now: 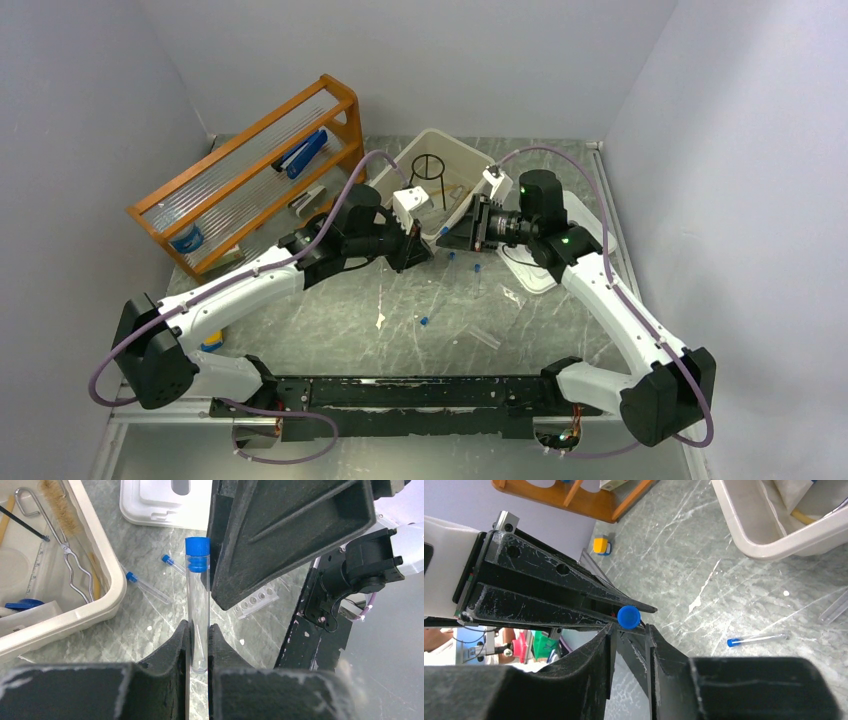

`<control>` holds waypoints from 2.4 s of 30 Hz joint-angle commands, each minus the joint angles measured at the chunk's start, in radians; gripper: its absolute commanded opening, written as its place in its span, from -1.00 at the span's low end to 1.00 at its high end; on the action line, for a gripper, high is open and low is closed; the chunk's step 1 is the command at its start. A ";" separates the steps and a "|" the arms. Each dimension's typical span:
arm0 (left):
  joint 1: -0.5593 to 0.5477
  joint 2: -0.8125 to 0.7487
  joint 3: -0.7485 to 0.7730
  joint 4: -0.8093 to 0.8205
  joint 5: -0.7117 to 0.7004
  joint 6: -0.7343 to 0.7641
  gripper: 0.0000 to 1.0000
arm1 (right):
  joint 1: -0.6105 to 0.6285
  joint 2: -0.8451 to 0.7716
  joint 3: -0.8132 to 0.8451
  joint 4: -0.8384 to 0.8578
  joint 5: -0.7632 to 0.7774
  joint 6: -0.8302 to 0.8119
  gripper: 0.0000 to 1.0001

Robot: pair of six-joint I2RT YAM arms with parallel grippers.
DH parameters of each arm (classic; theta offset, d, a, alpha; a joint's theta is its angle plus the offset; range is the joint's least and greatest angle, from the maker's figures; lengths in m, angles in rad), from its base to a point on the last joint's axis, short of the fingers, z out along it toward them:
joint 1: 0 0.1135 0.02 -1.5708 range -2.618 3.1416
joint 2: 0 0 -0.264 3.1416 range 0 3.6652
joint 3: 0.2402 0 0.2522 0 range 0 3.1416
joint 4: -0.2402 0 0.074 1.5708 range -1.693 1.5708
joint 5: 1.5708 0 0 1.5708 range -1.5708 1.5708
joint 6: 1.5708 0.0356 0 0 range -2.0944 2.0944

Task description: Organize the chemistry lab equipment

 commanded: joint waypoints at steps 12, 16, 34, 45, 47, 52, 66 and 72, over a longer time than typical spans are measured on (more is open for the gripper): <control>0.002 -0.014 0.038 -0.005 0.008 0.011 -0.87 | -0.005 0.044 0.027 0.068 -0.022 -0.002 -0.14; 0.002 -0.016 0.039 -0.002 0.008 0.007 -0.86 | -0.005 0.057 0.016 0.092 -0.041 0.001 -0.38; 0.003 -0.124 0.005 -0.060 -0.358 -0.092 0.51 | -0.005 0.016 0.021 -0.233 0.801 -0.172 -0.81; 0.006 -0.208 -0.005 -0.133 -0.570 -0.125 0.54 | 0.027 -0.050 -0.114 -0.328 1.248 -0.007 -0.86; 0.005 -0.208 -0.005 -0.131 -0.571 -0.125 0.54 | 0.044 -0.052 -0.128 -0.336 1.256 0.014 -0.86; 0.007 -0.200 -0.012 -0.127 -0.580 -0.124 0.53 | 0.071 -0.052 -0.177 -0.311 1.183 0.039 -0.87; 0.009 -0.191 -0.026 -0.117 -0.587 -0.129 0.52 | 0.072 -0.046 -0.260 -0.258 1.042 0.065 -0.87; 0.010 -0.191 -0.028 -0.120 -0.593 -0.127 0.52 | 0.073 -0.020 -0.277 -0.219 1.059 0.060 -0.87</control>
